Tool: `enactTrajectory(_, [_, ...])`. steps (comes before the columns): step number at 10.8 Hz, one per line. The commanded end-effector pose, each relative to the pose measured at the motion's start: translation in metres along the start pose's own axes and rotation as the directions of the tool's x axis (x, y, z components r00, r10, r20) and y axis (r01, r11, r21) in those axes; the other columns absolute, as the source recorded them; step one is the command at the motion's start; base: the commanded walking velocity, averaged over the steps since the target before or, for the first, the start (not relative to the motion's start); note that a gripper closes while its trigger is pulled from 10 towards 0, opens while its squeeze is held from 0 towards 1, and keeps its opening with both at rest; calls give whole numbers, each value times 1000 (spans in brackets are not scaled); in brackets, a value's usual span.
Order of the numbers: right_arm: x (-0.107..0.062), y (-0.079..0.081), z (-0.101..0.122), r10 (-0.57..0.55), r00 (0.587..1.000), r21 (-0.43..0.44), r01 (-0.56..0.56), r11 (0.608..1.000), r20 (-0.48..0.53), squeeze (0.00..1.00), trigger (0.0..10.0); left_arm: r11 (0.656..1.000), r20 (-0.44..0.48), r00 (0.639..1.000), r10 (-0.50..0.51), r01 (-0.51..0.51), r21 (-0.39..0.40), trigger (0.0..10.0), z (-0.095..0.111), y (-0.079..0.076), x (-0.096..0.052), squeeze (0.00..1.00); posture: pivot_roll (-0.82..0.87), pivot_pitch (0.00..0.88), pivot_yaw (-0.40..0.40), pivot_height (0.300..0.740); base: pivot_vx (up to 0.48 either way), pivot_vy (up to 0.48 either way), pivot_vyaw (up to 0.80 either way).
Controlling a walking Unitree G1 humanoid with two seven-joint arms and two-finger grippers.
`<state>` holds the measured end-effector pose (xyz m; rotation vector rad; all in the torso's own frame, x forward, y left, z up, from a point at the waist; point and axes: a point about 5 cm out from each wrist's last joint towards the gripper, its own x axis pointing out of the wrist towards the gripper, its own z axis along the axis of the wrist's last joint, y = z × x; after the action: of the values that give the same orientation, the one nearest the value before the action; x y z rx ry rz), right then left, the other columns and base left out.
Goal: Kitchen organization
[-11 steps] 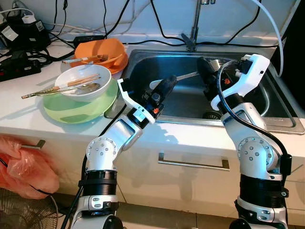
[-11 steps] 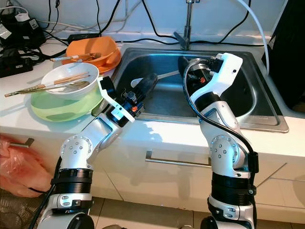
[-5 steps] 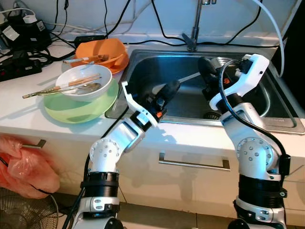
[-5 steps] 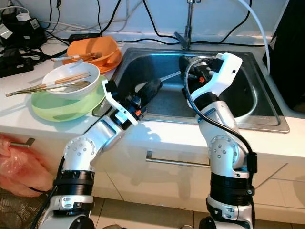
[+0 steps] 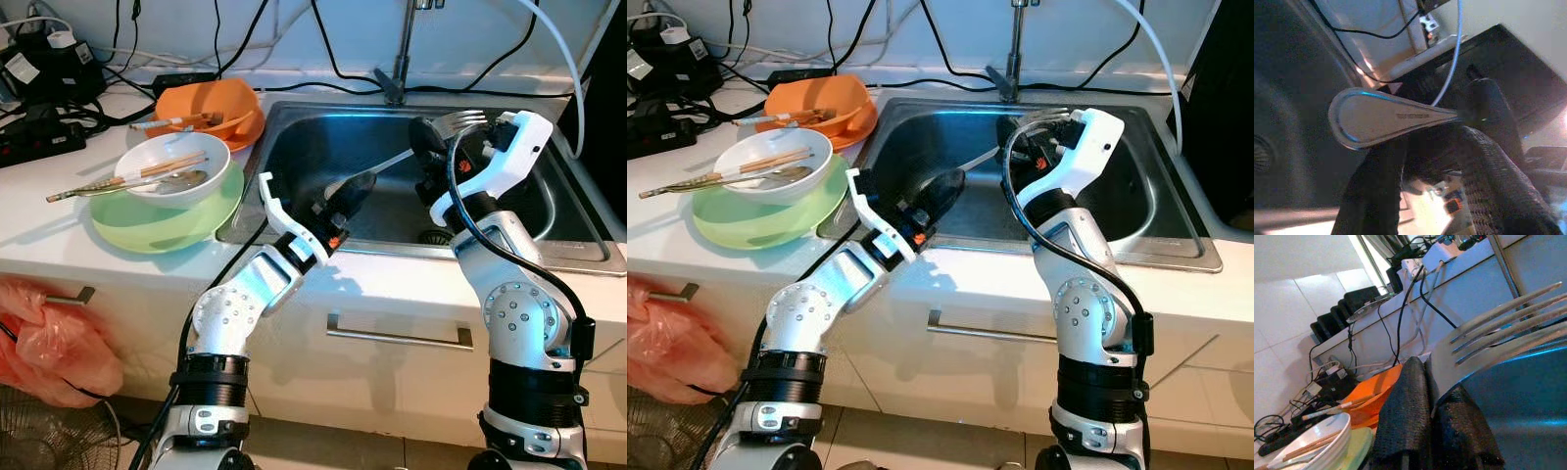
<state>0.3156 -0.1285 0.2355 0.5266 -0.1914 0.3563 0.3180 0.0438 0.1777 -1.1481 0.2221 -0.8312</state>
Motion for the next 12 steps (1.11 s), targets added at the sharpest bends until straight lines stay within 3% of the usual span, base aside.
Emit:
enactTrajectory(1, [1, 1, 1, -10, 1000, -10, 10, 1000, 12, 0, 0, 998, -13, 1000, 16, -15, 63, 10000, 0, -2, 3, 1000, -31, 23, 58, 740, 0, 0, 0])
enactTrajectory(2, [1, -1, 0, -33, 999, -17, 33, 999, 16, 0, 0, 975, -51, 996, 68, -56, 213, 10000, -3, 2, 2, 1000, -29, 26, 59, 740, 0, 0, 0])
enactTrajectory(3, [2, -5, -3, -58, 998, -36, 58, 998, 18, 0, 0, 909, -107, 990, 90, -38, 415, 10000, -7, 2, 0, 1000, -17, 38, 67, 740, 0, 0, 0])
enactTrajectory(4, [2, -6, -4, -60, 998, -59, 61, 996, 17, 0, 0, 856, -125, 985, 116, -35, 515, 10000, -8, 4, -2, 1000, -12, 42, 71, 740, 0, 0, 0])
enactTrajectory(5, [3, -8, -5, -46, 999, -138, 47, 989, 13, 0, 0, 807, -125, 982, 143, -42, 589, 10000, -5, 6, -5, 1000, -3, 47, 79, 740, 0, 0, 0])
enactTrajectory(7, [5, -20, -7, -39, 999, -274, 36, 961, -3, 0, 0, 727, -124, 981, 149, -24, 686, 10000, -1, 4, -6, 1000, 17, 57, 91, 740, 0, 0, 0])
enactTrajectory(8, [9, -36, -9, -43, 999, -363, 32, 931, -24, 0, 0, 674, -133, 981, 141, 3, 738, 10000, 0, 1, -6, 1000, 34, 63, 94, 740, 0, 0, 0])
enactTrajectory(9, [14, -47, -11, -35, 998, -437, 11, 899, -48, 0, 0, 643, -131, 980, 149, 5, 766, 10000, 1, 0, -7, 1000, 47, 66, 98, 740, 0, 0, 0])
enactTrajectory(12, [30, -69, -18, -31, 993, -542, -36, 840, -114, 0, 0, 576, -132, 972, 193, -4, 817, 10000, 6, 2, -19, 1000, 118, 93, 117, 740, 0, 0, 0])
